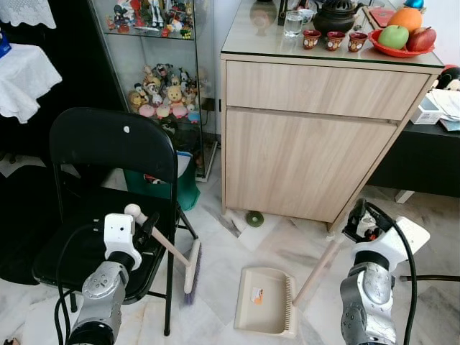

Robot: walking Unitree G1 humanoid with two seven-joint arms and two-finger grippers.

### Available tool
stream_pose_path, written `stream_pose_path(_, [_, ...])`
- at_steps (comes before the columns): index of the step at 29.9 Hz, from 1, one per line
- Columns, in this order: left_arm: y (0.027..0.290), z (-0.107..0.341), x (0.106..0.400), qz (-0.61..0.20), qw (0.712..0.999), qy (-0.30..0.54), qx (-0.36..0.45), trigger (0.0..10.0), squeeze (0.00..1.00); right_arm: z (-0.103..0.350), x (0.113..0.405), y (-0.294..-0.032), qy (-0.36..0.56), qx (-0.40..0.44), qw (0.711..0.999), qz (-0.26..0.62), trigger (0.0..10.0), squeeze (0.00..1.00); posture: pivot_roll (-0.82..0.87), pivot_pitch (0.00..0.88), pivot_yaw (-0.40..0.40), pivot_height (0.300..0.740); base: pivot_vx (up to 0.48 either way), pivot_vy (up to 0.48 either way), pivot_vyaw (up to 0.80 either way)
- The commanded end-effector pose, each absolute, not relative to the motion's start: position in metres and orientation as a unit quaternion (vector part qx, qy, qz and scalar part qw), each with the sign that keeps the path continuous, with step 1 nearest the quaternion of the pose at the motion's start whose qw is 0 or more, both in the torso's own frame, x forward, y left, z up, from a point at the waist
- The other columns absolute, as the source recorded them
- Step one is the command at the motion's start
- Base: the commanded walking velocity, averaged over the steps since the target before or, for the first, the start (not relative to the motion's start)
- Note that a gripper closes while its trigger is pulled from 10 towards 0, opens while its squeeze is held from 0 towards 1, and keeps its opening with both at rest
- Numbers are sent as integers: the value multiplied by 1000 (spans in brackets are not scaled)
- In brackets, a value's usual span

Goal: Sweep floor

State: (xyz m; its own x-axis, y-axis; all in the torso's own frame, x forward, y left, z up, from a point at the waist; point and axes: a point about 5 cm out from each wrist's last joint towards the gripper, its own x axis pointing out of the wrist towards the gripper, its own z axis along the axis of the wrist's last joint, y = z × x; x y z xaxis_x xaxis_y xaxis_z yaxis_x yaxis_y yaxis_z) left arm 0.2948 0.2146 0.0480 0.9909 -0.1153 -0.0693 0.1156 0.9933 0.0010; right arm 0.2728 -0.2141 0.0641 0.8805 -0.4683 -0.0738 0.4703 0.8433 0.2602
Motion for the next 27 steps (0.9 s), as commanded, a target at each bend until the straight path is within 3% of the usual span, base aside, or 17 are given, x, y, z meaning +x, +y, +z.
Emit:
stream_pose_path(1, [212,48,295,-62,997,33,7,10000,0,61,274,-214,14,143,960,-241,10000,0,-77,81,-6,740,0,0,0])
stream_pose_path(14, [212,48,295,-61,998,33,6,10000,0,57,280,-215,32,144,960,-238,10000,0,-77,80,-9,740,0,0,0])
stream_pose_path(27, [212,47,294,-56,998,33,4,10000,0,49,288,-215,68,78,973,-208,10000,0,-66,73,-15,740,0,0,0])
